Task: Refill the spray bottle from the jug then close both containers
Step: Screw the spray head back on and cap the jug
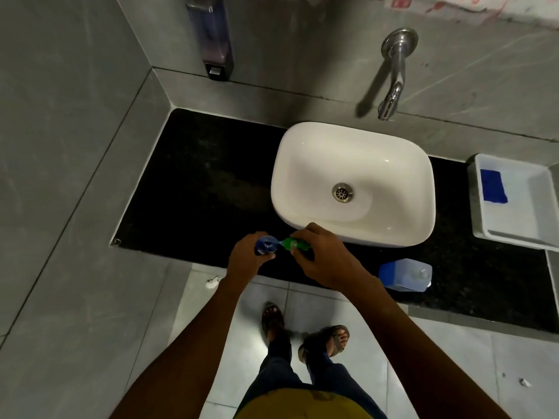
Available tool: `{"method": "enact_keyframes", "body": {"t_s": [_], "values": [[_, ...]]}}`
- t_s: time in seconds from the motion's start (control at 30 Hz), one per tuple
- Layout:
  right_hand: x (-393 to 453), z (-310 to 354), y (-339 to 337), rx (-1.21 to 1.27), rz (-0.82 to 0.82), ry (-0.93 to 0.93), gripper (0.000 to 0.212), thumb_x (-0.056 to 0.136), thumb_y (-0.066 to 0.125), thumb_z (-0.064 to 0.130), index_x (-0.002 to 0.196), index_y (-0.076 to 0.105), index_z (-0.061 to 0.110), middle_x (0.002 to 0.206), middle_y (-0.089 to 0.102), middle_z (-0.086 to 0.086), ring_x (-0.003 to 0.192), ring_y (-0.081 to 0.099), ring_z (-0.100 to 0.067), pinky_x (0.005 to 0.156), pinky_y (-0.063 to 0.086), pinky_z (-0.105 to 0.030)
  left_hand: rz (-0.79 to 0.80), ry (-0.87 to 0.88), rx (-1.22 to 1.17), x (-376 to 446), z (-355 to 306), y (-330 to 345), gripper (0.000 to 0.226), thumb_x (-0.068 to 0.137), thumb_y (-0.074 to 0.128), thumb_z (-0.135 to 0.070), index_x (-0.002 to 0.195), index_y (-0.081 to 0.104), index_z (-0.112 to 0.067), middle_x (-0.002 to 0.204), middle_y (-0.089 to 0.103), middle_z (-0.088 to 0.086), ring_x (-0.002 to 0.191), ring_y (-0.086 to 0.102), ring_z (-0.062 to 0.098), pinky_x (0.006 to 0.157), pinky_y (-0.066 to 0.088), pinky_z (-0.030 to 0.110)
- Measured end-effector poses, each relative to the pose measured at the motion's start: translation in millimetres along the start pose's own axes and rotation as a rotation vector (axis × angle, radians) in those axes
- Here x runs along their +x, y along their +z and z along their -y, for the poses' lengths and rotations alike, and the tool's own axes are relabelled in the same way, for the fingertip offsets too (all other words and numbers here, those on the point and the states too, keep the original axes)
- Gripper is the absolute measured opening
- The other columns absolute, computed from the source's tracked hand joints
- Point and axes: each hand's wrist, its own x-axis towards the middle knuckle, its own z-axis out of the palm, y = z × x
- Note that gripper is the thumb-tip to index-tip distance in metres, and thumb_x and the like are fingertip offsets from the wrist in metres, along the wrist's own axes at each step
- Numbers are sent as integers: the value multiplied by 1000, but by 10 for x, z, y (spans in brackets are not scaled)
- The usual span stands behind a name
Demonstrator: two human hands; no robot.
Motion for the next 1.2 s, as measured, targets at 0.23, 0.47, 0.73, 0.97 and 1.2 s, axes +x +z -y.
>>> {"method": "enact_keyframes", "body": {"t_s": [0.23, 0.47, 0.73, 0.97, 1.2], "values": [[333, 175, 282, -57, 48, 32, 30, 96, 66, 23, 124, 66, 10, 117, 66, -10, 98, 67, -26, 80, 60, -35, -25, -42, 34, -5, -4, 55, 57, 83, 86, -27, 134, 63, -16, 130, 68, 7, 122, 65, 24, 100, 45, 26], [513, 221, 495, -57, 96, 27, 25, 96, 65, 18, 120, 66, 8, 117, 62, -10, 101, 65, -28, 89, 57, -41, -55, -65, -7, 8, 52, 27, 56, 84, 85, -26, 134, 64, -13, 127, 71, 9, 120, 67, 26, 107, 55, 42], [516, 194, 581, -9, -21, 129, 25, 89, 76, 30, 104, 68, 13, 103, 65, -5, 90, 66, -23, 80, 58, -38, -37, -77, -31, 31, 84, 3, 51, 86, 83, -25, 133, 65, -16, 125, 72, 8, 118, 69, 26, 107, 55, 44], [469, 63, 691, 67, 49, 7, 45, 87, 77, 12, 130, 66, 17, 133, 63, -2, 121, 61, -22, 106, 51, -32, -27, -72, 5, 45, 88, -1, 52, 85, 85, -27, 130, 67, -8, 126, 73, 10, 121, 69, 26, 110, 53, 42], [440, -8, 786, 191, -43, 84, 54, 79, 86, 33, 126, 59, 25, 121, 62, 4, 106, 63, -13, 92, 54, -23, -48, -50, 56, 65, 114, -14, 41, 90, 78, -18, 130, 68, -13, 121, 74, 9, 114, 71, 26, 103, 56, 40]]}}
